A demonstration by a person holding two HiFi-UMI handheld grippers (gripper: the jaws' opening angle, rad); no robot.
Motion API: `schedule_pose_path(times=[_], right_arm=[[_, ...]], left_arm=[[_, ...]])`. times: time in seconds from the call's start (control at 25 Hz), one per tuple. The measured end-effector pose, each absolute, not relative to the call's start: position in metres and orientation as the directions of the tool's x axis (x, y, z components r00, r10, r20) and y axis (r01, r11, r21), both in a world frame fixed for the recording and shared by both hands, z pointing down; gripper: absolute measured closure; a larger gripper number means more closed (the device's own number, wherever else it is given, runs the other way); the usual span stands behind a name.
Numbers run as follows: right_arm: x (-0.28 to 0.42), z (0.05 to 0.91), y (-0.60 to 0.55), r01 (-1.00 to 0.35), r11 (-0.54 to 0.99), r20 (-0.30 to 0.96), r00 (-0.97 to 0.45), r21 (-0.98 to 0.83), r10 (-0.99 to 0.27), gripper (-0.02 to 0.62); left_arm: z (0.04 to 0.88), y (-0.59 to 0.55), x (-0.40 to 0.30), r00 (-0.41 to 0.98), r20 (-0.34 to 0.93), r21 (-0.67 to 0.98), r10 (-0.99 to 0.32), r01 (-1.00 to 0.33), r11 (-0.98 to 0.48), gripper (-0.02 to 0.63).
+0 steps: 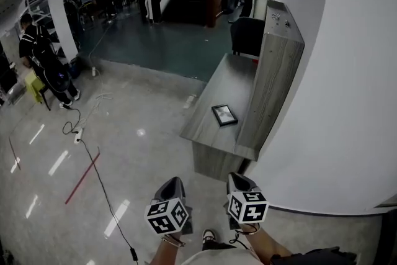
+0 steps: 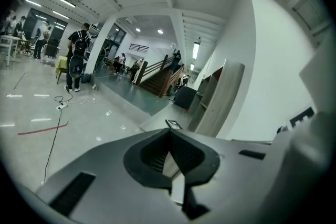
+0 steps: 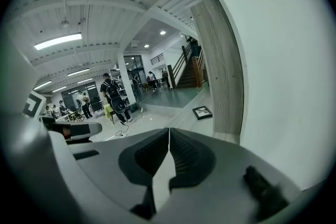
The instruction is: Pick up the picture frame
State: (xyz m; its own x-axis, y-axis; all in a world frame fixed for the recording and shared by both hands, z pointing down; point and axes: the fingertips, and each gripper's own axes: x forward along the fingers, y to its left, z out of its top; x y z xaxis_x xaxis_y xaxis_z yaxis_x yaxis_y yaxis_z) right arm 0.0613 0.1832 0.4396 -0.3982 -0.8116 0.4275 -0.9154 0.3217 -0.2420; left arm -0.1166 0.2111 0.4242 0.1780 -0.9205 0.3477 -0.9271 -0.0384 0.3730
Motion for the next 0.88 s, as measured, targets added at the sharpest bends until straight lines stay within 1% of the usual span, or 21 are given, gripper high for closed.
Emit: schedule_pose_path(times=[0.32,0.72,0.88], right_arm=[[0.070,0.456,0.124,-0.914,0.312,0.460,-0.401,-0.260,-0.792,0.563],[0.079,0.453,0.071,-0.904,0.321,0.445,-0.420,-0.284,-0.791,0.563],[0.078,0.454,0.058,-0.895,0.312,0.437,-0.431,-0.318,-0.790,0.563]], left_arm=[[0.436,0.152,-0.110,0.170,0.371,0.377,-0.913,-0.926,-0.020,0.594],[0.426,0.099,-0.095,0.171,0.372,0.349,-0.913,-0.936,-0.033,0.594],[0.425,0.095,-0.096,0.158,0.394,0.318,-0.906,-0.948,-0.027,0.594]])
